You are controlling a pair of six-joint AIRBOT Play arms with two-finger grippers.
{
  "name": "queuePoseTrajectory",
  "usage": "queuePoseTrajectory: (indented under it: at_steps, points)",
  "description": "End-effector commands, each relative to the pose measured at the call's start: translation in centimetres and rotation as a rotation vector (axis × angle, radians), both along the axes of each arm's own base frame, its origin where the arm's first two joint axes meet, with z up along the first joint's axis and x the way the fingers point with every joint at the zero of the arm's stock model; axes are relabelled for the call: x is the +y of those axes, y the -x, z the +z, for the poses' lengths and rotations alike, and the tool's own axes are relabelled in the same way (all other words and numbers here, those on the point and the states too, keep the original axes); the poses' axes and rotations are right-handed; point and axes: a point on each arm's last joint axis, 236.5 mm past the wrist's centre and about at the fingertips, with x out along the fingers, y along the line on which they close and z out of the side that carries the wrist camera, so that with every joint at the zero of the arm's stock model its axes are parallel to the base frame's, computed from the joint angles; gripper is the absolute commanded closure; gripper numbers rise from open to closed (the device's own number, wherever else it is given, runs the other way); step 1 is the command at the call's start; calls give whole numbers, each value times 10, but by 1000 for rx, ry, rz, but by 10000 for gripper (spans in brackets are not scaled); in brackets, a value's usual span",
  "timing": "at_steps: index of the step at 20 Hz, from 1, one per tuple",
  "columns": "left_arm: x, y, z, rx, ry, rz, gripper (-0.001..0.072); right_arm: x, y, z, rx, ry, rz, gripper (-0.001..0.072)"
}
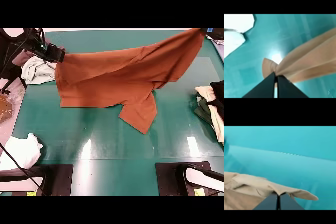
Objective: Fold the shirts.
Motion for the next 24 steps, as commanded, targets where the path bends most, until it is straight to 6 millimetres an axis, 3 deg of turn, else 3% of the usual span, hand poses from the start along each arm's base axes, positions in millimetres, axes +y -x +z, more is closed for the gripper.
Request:
queuePoseTrajectory:
  at_steps: [1, 4, 7, 12, 16, 18, 20, 22, 24]
  points:
    - [2, 6, -1, 28, 26, 39, 685, 19, 10, 6, 3, 108, 55, 691]
    - [4, 13, -6, 66, 29, 62, 685, 21, 19, 0, 14, 163, 50, 691]
    - [8, 25, -13, 124, 28, 97, 684, 5, 28, -22, 82, 191, -11, 691]
    - [-5, -15, 7, -45, 146, 150, 686, -14, -1, -62, 66, 163, -104, 691]
    - [-11, -33, -33, 24, 127, 165, 685, -12, -26, -90, -1, 171, -129, 690]
    - [-13, -44, -56, 54, 115, 178, 686, -7, -38, -95, -43, 181, -128, 689]
    - [-9, -55, -67, 46, 132, 246, 685, 2, -50, -104, -37, 206, -93, 688]
    - [-7, -61, -62, 15, 145, 273, 685, 19, -52, -98, -40, 262, -10, 691]
    - [-4, -57, -53, 1, 136, 266, 685, 21, -51, -57, -135, 337, -1, 691]
